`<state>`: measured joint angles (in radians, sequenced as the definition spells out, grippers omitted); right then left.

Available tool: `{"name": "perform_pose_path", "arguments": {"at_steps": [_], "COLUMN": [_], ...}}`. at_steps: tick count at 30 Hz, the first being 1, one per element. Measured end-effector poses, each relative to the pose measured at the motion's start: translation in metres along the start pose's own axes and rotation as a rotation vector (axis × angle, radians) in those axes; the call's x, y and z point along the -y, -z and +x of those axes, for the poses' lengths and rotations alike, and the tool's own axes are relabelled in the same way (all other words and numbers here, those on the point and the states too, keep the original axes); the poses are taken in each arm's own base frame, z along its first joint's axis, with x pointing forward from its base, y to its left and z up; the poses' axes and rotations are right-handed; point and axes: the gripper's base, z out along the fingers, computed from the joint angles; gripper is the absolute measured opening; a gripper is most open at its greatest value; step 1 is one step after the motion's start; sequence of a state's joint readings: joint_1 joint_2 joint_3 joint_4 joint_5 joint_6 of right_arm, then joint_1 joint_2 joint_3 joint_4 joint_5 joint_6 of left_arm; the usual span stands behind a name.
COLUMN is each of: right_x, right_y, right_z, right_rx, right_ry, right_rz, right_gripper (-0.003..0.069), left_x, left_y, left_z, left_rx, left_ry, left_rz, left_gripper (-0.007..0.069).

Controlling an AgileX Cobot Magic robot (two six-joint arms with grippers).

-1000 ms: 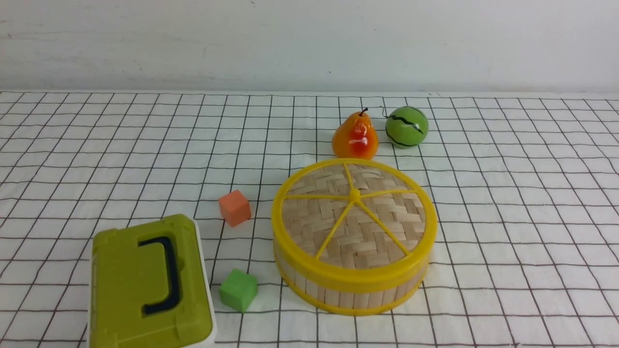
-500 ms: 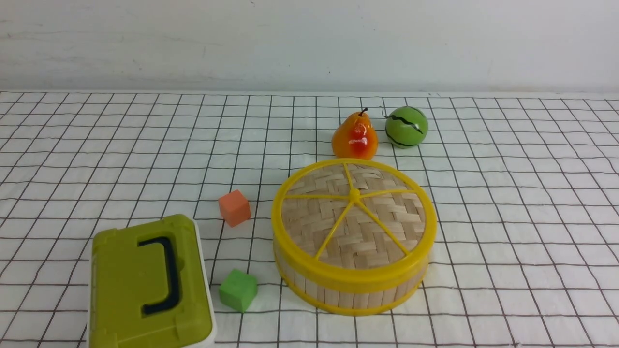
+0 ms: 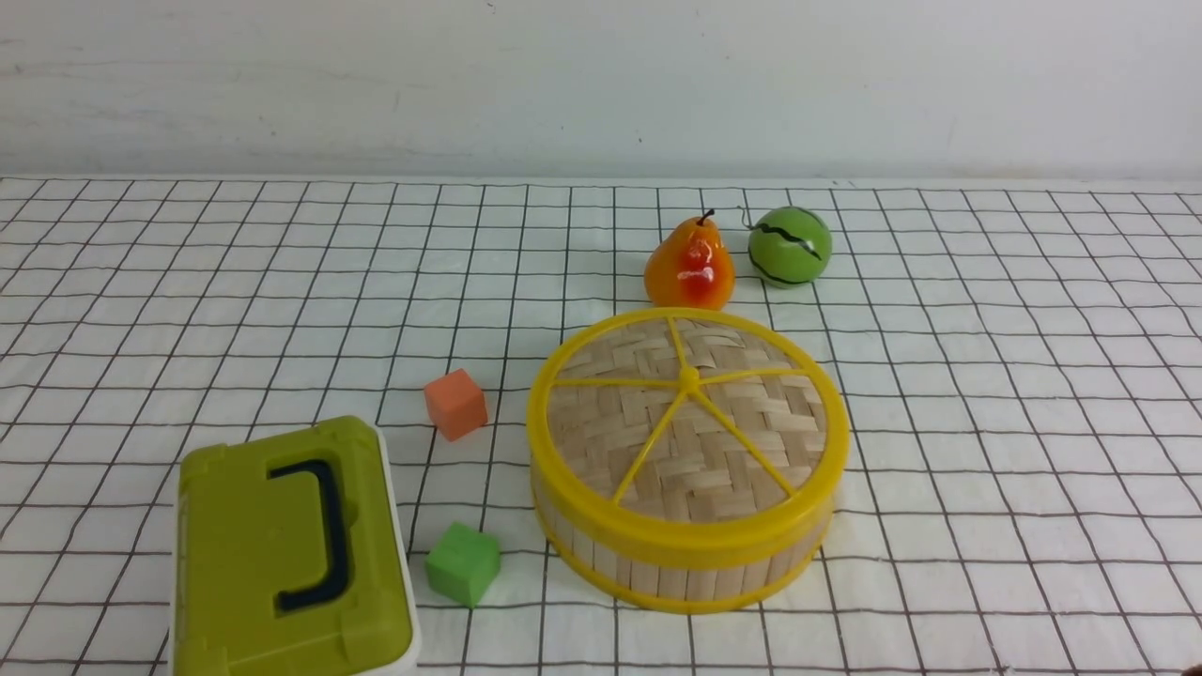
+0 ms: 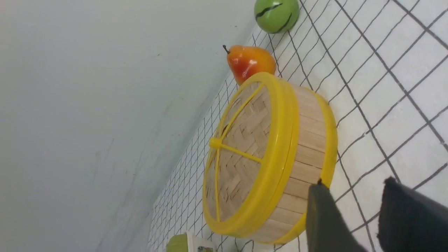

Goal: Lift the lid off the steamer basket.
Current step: Use the right arm to lift the lid of the steamer

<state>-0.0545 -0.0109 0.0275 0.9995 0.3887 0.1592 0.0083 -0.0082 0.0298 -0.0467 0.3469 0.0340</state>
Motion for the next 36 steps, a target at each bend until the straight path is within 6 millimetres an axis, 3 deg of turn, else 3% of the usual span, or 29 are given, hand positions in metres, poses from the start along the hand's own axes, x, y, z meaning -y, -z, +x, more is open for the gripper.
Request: {"name": "perform_pose_path", "arguments": {"at_steps": [3,8,9,10,12,13,15,17,21,22,24,25,26,36], "right_x": [-0.009,-0.082,-0.084,-0.108,-0.141,-0.144,-0.174,-0.190,-0.213,-0.215,-0.224,-0.226,-0.229,-0.238], "right_y": [0.002,0.017,0.015,0.016,0.011,0.010,-0.005,-0.021,-0.057,-0.062,-0.093,-0.095,-0.116,-0.213], "right_z": [-0.002,-0.030,-0.031,-0.040,-0.055,-0.056,-0.071,-0.082,-0.095,-0.097,-0.099,-0.099,-0.094,-0.036], "right_rx": [-0.002,0.046,0.029,0.006,-0.104,-0.117,-0.310,-0.468,-0.720,-0.731,-0.836,-0.836,-0.900,-1.090], "right_ry": [0.133,0.631,0.661,0.802,1.012,1.035,1.193,1.242,1.247,1.247,1.273,1.282,1.304,1.436], "right_rz": [-0.023,-0.092,-0.082,-0.080,-0.047,-0.039,-0.013,-0.004,-0.030,-0.032,-0.046,-0.051,-0.036,0.139], "right_gripper": [0.0237,0.0097,0.0077,0.0016,-0.0018,-0.0020,-0.0024,-0.0024,-0.0024,-0.0023,-0.0017,-0.0016,-0.0012,0.0000], "left_x": [0.000,0.000,0.000,0.000,0.000,0.000,0.000,0.000,0.000,0.000,0.000,0.000,0.000,0.000], "left_y": [0.000,0.000,0.000,0.000,0.000,0.000,0.000,0.000,0.000,0.000,0.000,0.000,0.000,0.000], "left_z": [0.000,0.000,0.000,0.000,0.000,0.000,0.000,0.000,0.000,0.000,0.000,0.000,0.000,0.000], "left_rx": [0.000,0.000,0.000,0.000,0.000,0.000,0.000,0.000,0.000,0.000,0.000,0.000,0.000,0.000], "left_ry": [0.000,0.000,0.000,0.000,0.000,0.000,0.000,0.000,0.000,0.000,0.000,0.000,0.000,0.000], "left_rz": [0.000,0.000,0.000,0.000,0.000,0.000,0.000,0.000,0.000,0.000,0.000,0.000,0.000,0.000], "left_gripper": [0.0239,0.0239,0.0239,0.0239,0.0239,0.0239,0.0239,0.0239,0.0239,0.0239,0.0239,0.0239,0.0239,0.0239]}}
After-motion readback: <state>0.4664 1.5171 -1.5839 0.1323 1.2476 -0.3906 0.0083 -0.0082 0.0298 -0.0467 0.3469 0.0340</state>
